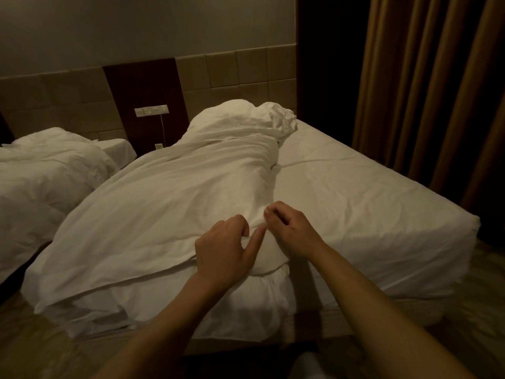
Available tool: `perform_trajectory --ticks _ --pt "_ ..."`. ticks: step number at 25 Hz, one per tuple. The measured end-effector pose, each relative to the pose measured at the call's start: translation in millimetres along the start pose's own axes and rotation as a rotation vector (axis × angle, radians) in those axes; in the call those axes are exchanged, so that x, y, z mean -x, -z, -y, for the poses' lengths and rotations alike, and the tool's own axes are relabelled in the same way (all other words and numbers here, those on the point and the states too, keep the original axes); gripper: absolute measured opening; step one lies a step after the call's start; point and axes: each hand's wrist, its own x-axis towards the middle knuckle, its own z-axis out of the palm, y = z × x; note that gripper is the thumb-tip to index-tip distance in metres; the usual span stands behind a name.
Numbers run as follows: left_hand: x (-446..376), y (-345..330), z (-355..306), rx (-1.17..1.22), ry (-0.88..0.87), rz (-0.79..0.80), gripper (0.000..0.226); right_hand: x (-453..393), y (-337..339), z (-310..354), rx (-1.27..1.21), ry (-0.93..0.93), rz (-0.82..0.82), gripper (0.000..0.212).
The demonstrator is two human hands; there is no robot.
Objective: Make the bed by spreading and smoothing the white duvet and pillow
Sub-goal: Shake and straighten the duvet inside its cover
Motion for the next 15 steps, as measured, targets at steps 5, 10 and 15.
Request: perform_trajectory --ticks 5,10,15 --pt "0.9 -2.6 -1.6 -0.065 -0.040 0.066 0.056 -12.1 10.9 14.0 0.015 -0.076 -0.009 0.042" --pt "-28.8 14.1 11.1 -0.022 -0.128 -0.079 0.061 -24.7 7.2 31.5 -0.060 -0.073 -0.116 0.042" --pt "-34.3 28.8 30.4 -0.001 -0.203 -0.192 0.064 -21.3 -20.5 -7.1 -0.328 -0.258 -0.285 0.043"
